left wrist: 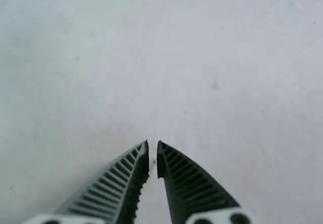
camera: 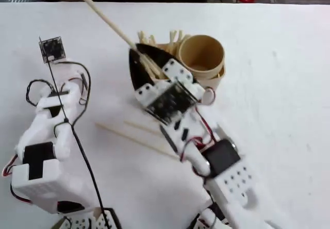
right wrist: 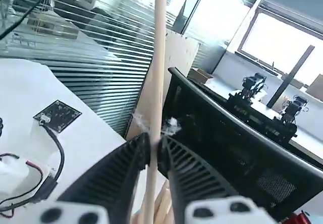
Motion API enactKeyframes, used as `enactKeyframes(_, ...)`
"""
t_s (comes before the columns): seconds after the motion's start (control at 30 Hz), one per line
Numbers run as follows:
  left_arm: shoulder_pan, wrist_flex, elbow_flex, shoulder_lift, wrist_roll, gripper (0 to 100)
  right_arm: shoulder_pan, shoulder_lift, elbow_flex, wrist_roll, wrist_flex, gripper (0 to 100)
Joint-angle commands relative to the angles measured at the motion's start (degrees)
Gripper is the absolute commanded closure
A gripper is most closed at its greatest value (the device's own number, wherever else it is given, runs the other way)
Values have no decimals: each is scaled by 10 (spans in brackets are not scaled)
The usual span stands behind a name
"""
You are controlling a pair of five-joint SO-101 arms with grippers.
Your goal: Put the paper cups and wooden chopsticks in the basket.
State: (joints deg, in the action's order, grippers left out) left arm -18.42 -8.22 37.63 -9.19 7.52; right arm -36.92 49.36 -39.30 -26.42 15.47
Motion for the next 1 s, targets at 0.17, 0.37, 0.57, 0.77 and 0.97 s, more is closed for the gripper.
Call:
enactKeyframes(0.17,7,11,-25,1,-7,950,36,-121,59,6,-89,981)
enactKeyframes(0.37,7,11,-25,1,-7,950,126,-158,10,135,-161,981)
enactKeyframes(0.57,7,11,-25,1,-7,950,133,-156,-41,147,-164,981)
enactKeyframes(0.77,7,11,-25,1,-7,950,138,-157,-45,147,-164,981)
enactKeyframes(0.97,7,11,-25,1,-7,950,135,-157,-45,151,-164,979)
